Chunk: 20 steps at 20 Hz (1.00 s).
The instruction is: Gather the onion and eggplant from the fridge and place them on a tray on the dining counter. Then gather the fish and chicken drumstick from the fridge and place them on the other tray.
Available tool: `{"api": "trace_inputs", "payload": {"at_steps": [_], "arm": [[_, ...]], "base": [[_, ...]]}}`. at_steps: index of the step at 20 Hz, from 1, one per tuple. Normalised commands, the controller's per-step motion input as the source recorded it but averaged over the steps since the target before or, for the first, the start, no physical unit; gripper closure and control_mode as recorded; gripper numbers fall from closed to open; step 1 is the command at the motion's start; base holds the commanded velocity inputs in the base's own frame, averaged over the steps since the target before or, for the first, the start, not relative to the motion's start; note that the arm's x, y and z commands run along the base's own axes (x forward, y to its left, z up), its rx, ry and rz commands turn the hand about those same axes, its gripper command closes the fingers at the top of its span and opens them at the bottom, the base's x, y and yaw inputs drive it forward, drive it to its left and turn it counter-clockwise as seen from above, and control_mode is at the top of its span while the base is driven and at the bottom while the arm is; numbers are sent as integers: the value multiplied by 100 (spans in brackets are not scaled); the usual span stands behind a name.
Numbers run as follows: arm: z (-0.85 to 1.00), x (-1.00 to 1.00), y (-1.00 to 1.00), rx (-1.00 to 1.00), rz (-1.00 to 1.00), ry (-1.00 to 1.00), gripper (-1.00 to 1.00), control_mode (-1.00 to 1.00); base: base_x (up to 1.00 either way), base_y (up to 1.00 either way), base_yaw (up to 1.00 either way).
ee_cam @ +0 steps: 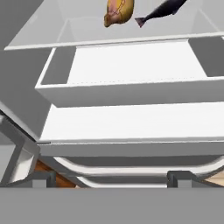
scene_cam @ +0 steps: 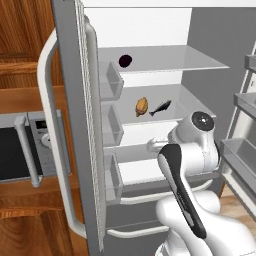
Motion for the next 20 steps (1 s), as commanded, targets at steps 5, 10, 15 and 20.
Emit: {"api": "trace_inputs", "payload": {"at_steps": [5, 10, 15, 20], "arm": [[40, -10, 3, -3, 1, -21, -100, -100], [48, -13, 0, 0, 8, -20, -100, -100], [52, -9, 0, 0, 0, -23, -100, -100], [63, 0, 0, 0, 0, -10, -100, -100]], "base": [[0, 0, 0], [0, 0, 0], [0, 0, 0], [0, 0, 0]]}}
